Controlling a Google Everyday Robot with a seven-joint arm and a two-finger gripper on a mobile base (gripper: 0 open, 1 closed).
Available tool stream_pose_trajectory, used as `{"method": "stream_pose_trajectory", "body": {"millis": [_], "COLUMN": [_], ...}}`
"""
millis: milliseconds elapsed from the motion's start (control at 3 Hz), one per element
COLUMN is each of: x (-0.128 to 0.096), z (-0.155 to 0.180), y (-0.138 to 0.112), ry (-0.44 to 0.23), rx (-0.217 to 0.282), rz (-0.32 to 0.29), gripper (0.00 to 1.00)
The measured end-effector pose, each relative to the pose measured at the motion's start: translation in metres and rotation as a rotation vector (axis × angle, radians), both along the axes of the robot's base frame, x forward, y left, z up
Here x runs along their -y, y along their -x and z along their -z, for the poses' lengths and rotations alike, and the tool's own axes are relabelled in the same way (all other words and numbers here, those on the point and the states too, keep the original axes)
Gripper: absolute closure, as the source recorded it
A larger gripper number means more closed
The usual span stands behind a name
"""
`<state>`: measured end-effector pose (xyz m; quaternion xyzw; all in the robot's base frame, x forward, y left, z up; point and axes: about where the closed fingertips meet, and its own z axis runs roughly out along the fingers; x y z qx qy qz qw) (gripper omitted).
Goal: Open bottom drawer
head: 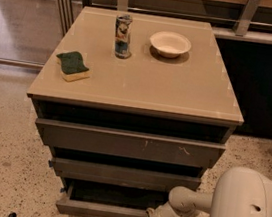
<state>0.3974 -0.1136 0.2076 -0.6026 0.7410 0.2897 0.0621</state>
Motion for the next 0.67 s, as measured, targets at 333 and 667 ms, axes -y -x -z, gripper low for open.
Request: {"method": "stream_pose_trajectory", "body": {"millis": [333, 667], "x": [0.0085, 0.0085], "z": [-0.0105, -0.0105], "y": [0.0225, 0.0225], "ry": [-0.001, -0.001], "rx": [-0.08, -0.08], "rz": [-0.001, -0.001], "gripper": [0.0, 0.0]}}
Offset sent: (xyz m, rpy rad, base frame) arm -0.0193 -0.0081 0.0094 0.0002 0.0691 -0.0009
